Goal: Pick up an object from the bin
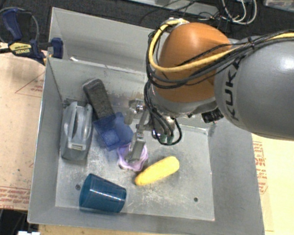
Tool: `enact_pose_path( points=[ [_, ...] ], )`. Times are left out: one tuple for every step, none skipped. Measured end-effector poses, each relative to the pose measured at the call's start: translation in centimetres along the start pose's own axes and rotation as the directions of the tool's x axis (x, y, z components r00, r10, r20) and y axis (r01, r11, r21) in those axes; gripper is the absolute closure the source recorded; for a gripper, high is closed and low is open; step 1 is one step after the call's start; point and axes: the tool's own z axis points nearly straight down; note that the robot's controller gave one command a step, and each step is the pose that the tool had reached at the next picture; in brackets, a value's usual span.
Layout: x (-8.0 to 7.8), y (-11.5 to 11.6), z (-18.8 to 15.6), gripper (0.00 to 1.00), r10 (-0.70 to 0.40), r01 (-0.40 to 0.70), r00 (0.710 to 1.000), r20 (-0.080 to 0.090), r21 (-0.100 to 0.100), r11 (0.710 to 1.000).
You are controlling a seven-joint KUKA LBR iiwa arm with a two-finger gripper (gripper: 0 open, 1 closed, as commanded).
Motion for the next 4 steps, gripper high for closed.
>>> enact_pose_path(
  points=[
    [-0.1,-0.1,-0.5,0.0,0.005,-0.005,1.0,0.008,-0.001,1.0],
    [-5.0,-2.9,15.3,0.0,0.087,-0.087,0.996,0.001,-0.002,0.996],
    [-4.1,-0.7,7.3,0.0,0.299,-0.299,0.954,0.017,-0.01,0.954],
    [-5.0,3.0,12.0,0.0,0.1,-0.1,0.995,0.003,-0.002,0.995]
  ],
)
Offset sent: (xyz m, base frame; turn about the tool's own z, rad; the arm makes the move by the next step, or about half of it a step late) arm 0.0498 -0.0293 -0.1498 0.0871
